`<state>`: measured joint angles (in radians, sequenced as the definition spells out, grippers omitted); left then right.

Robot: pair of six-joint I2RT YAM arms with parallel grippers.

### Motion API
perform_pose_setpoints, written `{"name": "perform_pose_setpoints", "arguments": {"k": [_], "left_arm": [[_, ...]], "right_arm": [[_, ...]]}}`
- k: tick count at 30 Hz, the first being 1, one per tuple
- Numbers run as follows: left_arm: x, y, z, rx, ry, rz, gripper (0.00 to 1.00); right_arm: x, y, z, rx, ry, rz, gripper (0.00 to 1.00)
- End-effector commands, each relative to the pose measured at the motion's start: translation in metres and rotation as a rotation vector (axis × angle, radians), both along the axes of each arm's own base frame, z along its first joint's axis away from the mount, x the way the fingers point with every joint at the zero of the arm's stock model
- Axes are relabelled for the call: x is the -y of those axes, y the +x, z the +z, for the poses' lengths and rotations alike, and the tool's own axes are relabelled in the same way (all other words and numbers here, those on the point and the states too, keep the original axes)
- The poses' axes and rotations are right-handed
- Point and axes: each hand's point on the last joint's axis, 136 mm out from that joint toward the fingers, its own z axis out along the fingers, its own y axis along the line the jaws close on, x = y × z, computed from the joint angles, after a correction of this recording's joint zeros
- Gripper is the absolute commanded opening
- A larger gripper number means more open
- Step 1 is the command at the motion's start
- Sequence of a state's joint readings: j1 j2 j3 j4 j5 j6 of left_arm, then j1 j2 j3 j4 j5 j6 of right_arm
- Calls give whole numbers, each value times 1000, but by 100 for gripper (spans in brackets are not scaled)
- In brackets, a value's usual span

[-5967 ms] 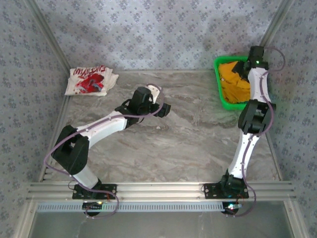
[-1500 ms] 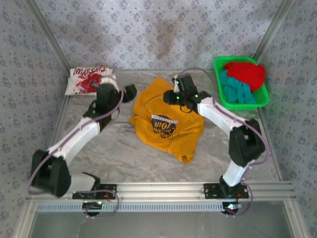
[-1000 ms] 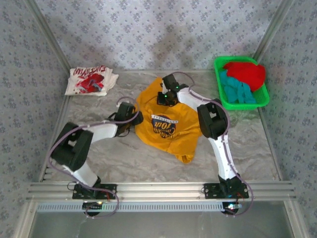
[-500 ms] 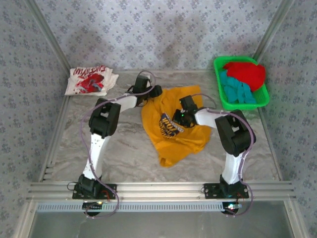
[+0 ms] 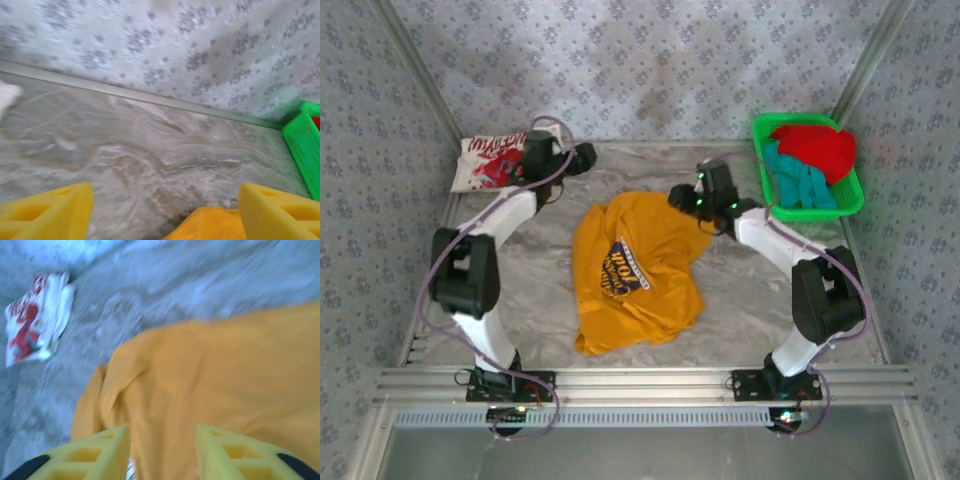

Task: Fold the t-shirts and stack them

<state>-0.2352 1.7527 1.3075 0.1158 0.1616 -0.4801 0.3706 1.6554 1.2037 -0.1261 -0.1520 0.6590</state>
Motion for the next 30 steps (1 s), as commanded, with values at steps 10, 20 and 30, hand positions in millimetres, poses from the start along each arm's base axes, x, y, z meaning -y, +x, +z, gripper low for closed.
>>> {"name": "perform_pose_setpoints", "arguments": {"k": [10,20,30], "left_arm": [[44,-51,-127,-306,78,-161,80],[64,-61,-146,-322,77,-193,67],[65,-72,-108,-210,13,-216,7]], "right_arm": [[99,34,-110,-347,-256,-112,59],[92,66,-161,-421,-217,-81,54],[54,75,-70,-176,-150,10,0]]}}
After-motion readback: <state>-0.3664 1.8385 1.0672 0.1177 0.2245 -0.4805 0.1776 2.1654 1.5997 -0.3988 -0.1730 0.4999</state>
